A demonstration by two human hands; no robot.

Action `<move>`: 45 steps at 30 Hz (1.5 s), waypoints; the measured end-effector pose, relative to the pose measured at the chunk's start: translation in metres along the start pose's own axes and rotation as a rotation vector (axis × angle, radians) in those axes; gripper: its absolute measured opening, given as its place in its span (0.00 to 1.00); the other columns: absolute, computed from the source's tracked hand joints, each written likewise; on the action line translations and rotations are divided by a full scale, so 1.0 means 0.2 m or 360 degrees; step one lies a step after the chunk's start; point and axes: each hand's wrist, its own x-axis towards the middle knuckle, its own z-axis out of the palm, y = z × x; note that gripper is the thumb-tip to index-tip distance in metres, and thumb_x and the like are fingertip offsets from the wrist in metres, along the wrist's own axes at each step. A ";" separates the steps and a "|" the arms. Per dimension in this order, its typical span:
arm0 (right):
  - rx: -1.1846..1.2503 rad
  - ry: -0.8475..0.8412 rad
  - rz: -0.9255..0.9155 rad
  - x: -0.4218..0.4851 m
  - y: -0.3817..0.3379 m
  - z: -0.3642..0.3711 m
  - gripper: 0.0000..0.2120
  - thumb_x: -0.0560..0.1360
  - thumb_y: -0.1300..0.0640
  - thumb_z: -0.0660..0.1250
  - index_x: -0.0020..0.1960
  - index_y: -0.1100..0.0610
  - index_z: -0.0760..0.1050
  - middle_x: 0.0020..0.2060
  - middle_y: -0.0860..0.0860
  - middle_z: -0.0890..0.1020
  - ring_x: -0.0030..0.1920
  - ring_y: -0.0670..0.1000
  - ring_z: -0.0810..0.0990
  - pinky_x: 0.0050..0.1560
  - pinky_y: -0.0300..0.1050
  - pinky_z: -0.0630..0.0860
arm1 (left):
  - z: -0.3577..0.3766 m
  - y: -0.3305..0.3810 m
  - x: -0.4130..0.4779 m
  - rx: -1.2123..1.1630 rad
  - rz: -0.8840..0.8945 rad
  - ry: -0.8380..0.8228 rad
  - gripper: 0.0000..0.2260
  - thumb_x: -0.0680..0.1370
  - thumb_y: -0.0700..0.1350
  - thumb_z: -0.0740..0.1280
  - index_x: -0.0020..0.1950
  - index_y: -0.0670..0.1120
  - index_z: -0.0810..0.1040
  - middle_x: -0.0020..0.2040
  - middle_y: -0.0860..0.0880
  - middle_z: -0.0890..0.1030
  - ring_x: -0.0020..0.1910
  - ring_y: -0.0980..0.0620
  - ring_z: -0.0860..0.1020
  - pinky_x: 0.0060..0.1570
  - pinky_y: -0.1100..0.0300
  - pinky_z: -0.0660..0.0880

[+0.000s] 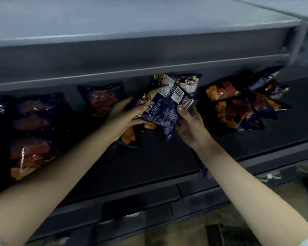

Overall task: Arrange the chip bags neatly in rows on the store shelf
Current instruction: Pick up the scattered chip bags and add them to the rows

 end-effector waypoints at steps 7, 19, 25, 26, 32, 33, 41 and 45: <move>-0.0048 -0.0245 0.0151 0.07 0.23 0.39 0.17 0.70 0.62 0.72 0.58 0.58 0.77 0.52 0.52 0.83 0.56 0.53 0.81 0.53 0.51 0.78 | -0.43 0.04 -0.22 -0.0047 -0.0023 0.0139 0.08 0.76 0.35 0.63 0.52 0.45 0.77 0.47 0.48 0.83 0.46 0.52 0.82 0.47 0.54 0.81; -0.0822 0.0173 -0.0599 -0.04 0.58 1.06 0.13 0.70 0.65 0.73 0.52 0.56 0.77 0.46 0.45 0.82 0.48 0.39 0.81 0.54 0.36 0.76 | -1.02 0.14 -0.66 0.0761 0.0540 0.0618 0.22 0.74 0.42 0.70 0.68 0.49 0.69 0.64 0.53 0.74 0.60 0.59 0.74 0.62 0.63 0.71; -0.1975 -0.0256 -0.1912 -0.19 0.82 1.26 0.27 0.65 0.72 0.62 0.63 0.58 0.70 0.60 0.54 0.74 0.61 0.54 0.72 0.63 0.45 0.68 | -1.08 0.18 -0.82 -0.0451 -0.0025 0.0098 0.25 0.70 0.51 0.70 0.65 0.46 0.70 0.57 0.47 0.80 0.54 0.48 0.80 0.52 0.55 0.78; -0.2088 -0.0326 -0.1943 -0.21 0.87 1.29 0.29 0.64 0.71 0.60 0.64 0.57 0.68 0.62 0.54 0.70 0.63 0.56 0.69 0.65 0.48 0.66 | -1.10 0.18 -0.84 -0.0523 -0.0020 0.0101 0.22 0.71 0.50 0.69 0.62 0.46 0.72 0.54 0.47 0.81 0.53 0.48 0.80 0.50 0.55 0.78; -0.2304 -0.0825 -0.1849 -0.32 1.06 1.33 0.26 0.69 0.65 0.64 0.67 0.60 0.70 0.68 0.59 0.69 0.70 0.60 0.65 0.69 0.59 0.64 | -1.26 0.11 -0.93 -0.0361 -0.0058 0.0477 0.17 0.71 0.44 0.71 0.59 0.46 0.77 0.48 0.47 0.84 0.48 0.49 0.82 0.45 0.56 0.78; -0.2265 -0.0828 -0.1833 -0.33 1.06 1.33 0.25 0.69 0.64 0.65 0.66 0.60 0.70 0.68 0.59 0.70 0.70 0.59 0.65 0.68 0.60 0.65 | -1.29 0.10 -0.93 -0.0292 -0.0072 0.0491 0.14 0.72 0.43 0.71 0.57 0.47 0.78 0.48 0.47 0.84 0.48 0.48 0.82 0.46 0.56 0.78; -0.1446 -0.0237 -0.0545 -0.44 0.97 1.28 0.36 0.68 0.44 0.69 0.71 0.39 0.55 0.67 0.39 0.68 0.68 0.37 0.67 0.65 0.34 0.66 | -1.33 -0.04 -0.96 0.0061 -0.0258 0.0152 0.15 0.73 0.38 0.69 0.57 0.50 0.74 0.52 0.49 0.81 0.53 0.51 0.79 0.55 0.56 0.75; -0.1390 -0.0172 -0.0229 -0.48 1.06 1.17 0.38 0.68 0.48 0.73 0.73 0.44 0.58 0.64 0.42 0.75 0.64 0.41 0.74 0.65 0.47 0.72 | -1.33 -0.16 -0.97 0.0119 -0.0334 0.0045 0.16 0.73 0.39 0.70 0.57 0.52 0.73 0.56 0.48 0.79 0.58 0.48 0.77 0.62 0.50 0.72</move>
